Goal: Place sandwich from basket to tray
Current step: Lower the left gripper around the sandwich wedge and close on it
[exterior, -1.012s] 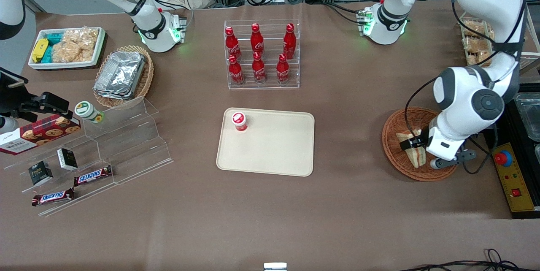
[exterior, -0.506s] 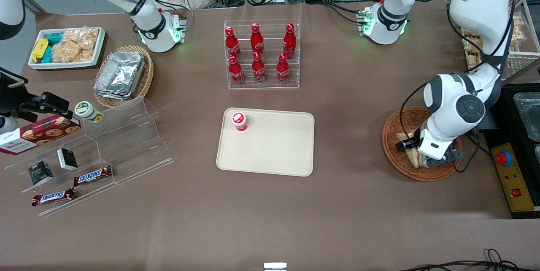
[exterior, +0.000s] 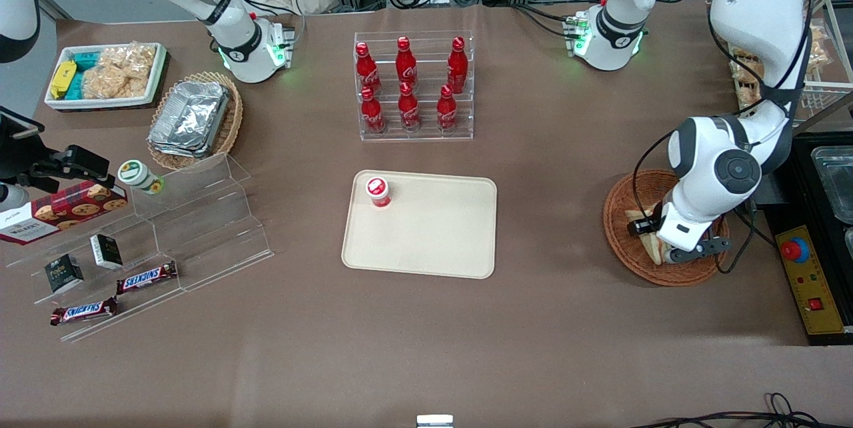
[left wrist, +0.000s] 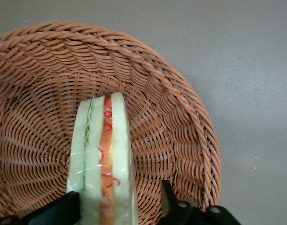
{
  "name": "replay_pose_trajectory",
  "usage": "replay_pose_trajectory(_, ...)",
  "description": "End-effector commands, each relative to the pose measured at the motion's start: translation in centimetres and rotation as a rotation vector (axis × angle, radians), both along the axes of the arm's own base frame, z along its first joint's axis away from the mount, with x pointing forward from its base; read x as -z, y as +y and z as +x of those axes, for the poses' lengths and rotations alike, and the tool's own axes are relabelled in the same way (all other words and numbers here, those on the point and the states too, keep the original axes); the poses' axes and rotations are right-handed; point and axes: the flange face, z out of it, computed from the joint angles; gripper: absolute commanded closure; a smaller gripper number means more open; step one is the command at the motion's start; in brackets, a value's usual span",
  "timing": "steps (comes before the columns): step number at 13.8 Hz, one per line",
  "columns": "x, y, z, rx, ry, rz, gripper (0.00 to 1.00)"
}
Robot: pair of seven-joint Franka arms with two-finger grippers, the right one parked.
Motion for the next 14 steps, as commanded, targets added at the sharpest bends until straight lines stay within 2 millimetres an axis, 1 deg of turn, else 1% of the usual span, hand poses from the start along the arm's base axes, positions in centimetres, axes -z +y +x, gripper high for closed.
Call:
replay_pose_trajectory(1, -0.1, 1.0, -0.1, -0.003, -0.019, 0.018, 0.0)
replay_pose_trajectory(6, 0.4, 1.7, -0.2, 0.025, -0.012, 0.048, 0.0)
replay_pose_trajectory(7, 0.6, 1.7, -0.2, 0.027, -0.009, 0.049, 0.0)
replay_pose_trajectory(8, 1.2, 1.7, -0.3, 0.034, 0.002, 0.054, 0.0)
replay_pose_trajectory(10, 1.5, 1.6, -0.4, 0.075, 0.005, 0.088, 0.0)
replay_pose_trajectory(12, 2.0, 1.6, -0.3, 0.068, 0.011, 0.087, 0.0)
replay_pose_trajectory(14, 2.0, 1.6, -0.3, 0.077, 0.011, 0.093, 0.0)
